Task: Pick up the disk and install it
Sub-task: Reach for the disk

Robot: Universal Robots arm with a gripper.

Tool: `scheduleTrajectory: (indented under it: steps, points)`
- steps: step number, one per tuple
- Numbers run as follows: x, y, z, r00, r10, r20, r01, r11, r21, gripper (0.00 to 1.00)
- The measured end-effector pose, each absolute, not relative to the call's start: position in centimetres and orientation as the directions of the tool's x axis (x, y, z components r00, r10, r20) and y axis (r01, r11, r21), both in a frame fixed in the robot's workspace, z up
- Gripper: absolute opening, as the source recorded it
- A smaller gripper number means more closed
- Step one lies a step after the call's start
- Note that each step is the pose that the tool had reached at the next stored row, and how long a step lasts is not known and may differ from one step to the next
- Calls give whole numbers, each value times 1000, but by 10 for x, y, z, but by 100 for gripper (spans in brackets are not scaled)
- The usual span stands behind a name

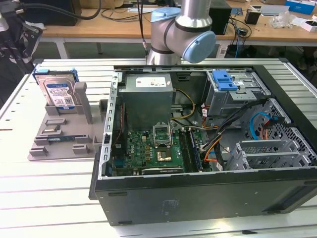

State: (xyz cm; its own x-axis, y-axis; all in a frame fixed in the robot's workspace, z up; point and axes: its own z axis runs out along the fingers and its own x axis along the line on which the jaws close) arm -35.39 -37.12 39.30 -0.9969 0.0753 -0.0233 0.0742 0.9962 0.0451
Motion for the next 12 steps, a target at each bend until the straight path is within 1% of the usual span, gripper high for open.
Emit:
scheduleTrajectory:
  steps: [9, 12]
  points:
    - [-365, -369, 393, -997, 75, -23, 74, 996, 45, 11]
    - [-368, -359, 391, -997, 75, -23, 74, 996, 45, 11]
